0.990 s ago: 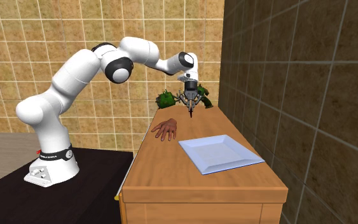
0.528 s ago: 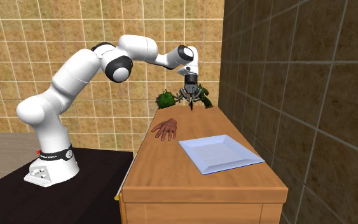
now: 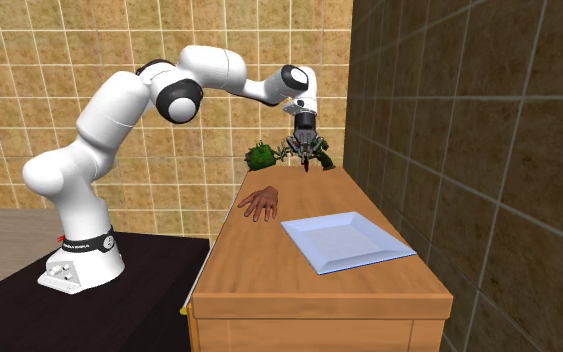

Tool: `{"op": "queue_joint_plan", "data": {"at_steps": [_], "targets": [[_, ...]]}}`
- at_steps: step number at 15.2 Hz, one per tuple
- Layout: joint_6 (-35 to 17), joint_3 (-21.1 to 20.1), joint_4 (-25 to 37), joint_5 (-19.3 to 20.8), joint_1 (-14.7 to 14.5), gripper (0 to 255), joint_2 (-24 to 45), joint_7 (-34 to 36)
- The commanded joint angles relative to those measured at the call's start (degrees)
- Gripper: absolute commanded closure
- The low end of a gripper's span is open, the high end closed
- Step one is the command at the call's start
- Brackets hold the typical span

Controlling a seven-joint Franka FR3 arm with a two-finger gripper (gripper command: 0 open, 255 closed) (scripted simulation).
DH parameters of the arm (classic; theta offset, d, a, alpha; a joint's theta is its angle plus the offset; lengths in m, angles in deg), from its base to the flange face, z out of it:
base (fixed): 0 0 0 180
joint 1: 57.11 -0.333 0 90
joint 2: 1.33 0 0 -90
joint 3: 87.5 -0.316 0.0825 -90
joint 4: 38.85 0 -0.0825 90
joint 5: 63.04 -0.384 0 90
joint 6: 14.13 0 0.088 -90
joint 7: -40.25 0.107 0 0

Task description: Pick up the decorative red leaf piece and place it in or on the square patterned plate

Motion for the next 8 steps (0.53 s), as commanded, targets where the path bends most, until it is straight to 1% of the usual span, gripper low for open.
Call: {"op": "queue_joint_plan", "data": {"at_steps": [1, 4, 8], "targets": [[-2.32, -0.48, -4.26, -0.64, 4.13, 255, -2.42, -1.13], [-5.1, -0.58, -7.95, -0.96, 8.87, 255, -4.59, -3.41], [-8.46, -0.33, -11.34, -1.04, 14.41, 255, -6.68, -6.85]]}}
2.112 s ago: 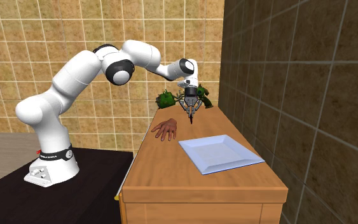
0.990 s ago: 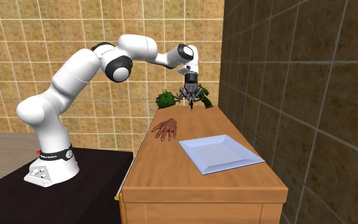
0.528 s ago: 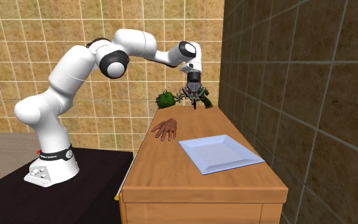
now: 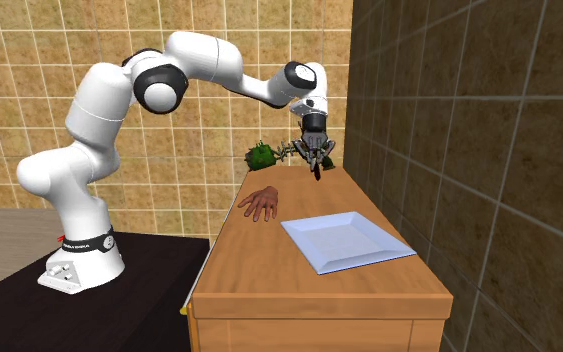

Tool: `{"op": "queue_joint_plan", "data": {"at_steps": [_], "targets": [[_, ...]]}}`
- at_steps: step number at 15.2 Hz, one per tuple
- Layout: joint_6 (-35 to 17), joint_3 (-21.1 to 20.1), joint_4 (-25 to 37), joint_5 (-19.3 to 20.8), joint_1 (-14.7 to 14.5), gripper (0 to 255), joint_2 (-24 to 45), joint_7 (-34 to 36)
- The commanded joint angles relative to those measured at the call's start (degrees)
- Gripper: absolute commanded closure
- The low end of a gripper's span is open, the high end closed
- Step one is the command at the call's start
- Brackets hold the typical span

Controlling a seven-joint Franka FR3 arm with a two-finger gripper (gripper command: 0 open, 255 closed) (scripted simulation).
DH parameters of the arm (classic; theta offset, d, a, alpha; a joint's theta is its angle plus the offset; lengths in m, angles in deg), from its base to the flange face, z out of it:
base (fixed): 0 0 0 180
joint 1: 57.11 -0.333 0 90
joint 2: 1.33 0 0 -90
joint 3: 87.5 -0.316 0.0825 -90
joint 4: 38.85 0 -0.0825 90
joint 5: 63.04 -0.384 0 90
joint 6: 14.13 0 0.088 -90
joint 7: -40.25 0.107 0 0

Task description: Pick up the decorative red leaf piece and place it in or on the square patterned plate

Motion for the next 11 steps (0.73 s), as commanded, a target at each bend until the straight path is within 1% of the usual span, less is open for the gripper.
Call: {"op": "queue_joint_plan", "data": {"at_steps": [1, 6, 11], "targets": [[-2.19, 0.07, -2.42, -0.16, 3.27, 255, -1.33, -1.72], [-5.72, 1.01, -4.05, 0.31, 8.86, 255, -2.41, -6.47], [-8.6, 2.39, -3.48, 1.2, 13.32, 255, -2.08, -11.49]]}}
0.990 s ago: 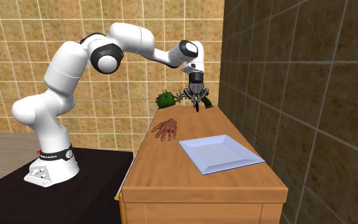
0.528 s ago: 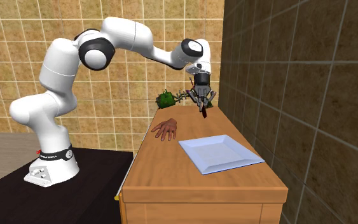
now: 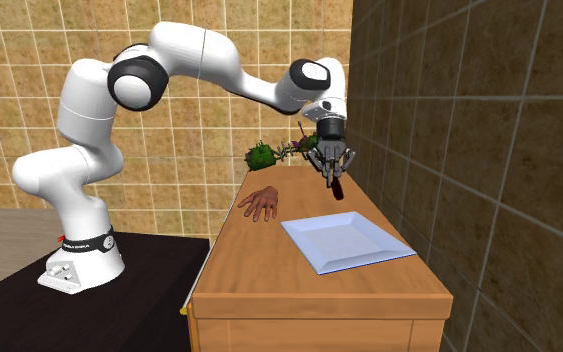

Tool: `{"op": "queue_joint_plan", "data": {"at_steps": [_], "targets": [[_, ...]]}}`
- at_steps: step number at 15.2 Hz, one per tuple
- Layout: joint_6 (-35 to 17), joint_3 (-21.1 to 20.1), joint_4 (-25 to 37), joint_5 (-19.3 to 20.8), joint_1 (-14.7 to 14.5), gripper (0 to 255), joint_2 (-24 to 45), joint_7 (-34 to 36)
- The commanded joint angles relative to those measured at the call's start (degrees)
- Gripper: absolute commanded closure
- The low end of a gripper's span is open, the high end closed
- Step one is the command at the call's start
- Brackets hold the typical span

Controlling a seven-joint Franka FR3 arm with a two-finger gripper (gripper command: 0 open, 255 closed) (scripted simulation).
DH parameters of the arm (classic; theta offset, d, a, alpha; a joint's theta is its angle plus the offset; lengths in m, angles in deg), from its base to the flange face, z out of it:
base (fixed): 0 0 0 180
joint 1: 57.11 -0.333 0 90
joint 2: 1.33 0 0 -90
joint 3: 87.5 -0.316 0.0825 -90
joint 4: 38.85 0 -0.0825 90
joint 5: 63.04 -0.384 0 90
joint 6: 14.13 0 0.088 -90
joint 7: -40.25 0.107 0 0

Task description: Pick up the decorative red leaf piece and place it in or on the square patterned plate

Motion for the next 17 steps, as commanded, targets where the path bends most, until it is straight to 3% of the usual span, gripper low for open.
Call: {"op": "queue_joint_plan", "data": {"at_steps": [1, 17], "targets": [[-0.96, 0.58, 0.68, 0.37, 1.63, 255, 0.28, -2.2], [-7.84, 2.06, -4.98, 2.74, 3.15, 255, 3.16, 1.61]]}}
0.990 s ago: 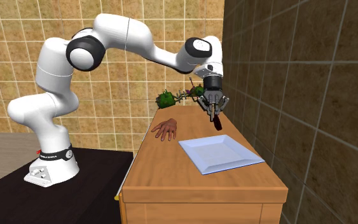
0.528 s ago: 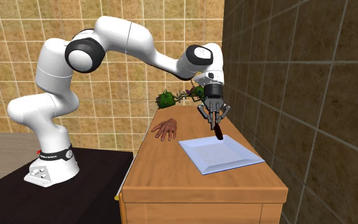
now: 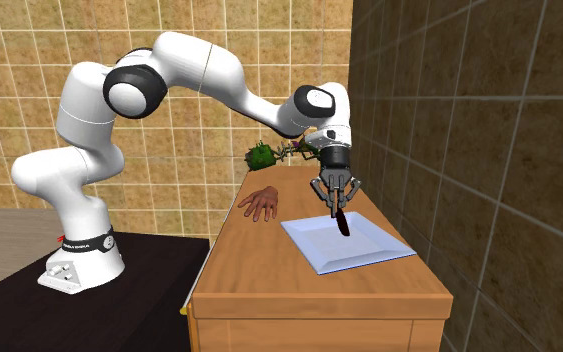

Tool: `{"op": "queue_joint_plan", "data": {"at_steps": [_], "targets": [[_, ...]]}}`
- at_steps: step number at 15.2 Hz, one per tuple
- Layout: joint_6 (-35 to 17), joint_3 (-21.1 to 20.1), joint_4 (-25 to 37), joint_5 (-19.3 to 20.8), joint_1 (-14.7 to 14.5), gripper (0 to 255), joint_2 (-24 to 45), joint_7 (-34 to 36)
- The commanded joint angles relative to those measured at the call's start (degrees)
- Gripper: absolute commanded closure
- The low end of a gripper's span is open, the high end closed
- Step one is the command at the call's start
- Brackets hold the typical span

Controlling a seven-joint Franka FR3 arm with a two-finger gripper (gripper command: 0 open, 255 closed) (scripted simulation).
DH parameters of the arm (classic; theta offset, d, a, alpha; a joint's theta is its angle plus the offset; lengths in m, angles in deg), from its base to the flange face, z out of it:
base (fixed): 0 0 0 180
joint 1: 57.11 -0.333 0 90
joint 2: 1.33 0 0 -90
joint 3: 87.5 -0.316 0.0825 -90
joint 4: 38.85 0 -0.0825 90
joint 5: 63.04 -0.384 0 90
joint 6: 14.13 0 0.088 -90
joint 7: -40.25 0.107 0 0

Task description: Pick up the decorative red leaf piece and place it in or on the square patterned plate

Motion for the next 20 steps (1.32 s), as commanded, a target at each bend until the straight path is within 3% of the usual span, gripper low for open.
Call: {"op": "queue_joint_plan", "data": {"at_steps": [1, 5, 6, 11, 15, 20], "targets": [[-0.21, 0.02, -0.22, 0.06, 0.07, 255, 0.01, 0.13], [-0.21, 0.02, -0.22, 0.06, 0.06, 255, 0.01, 0.13], [-0.21, 0.02, -0.22, 0.06, 0.06, 0, 0.02, 0.13], [-0.21, 0.02, -0.22, 0.06, 0.06, 0, 0.01, 0.13], [5.22, -1.04, 4.36, -1.42, -2.64, 0, -1.08, -1.2], [5.22, -1.05, 4.36, -1.42, -2.64, 0, -1.08, -1.2]]}}
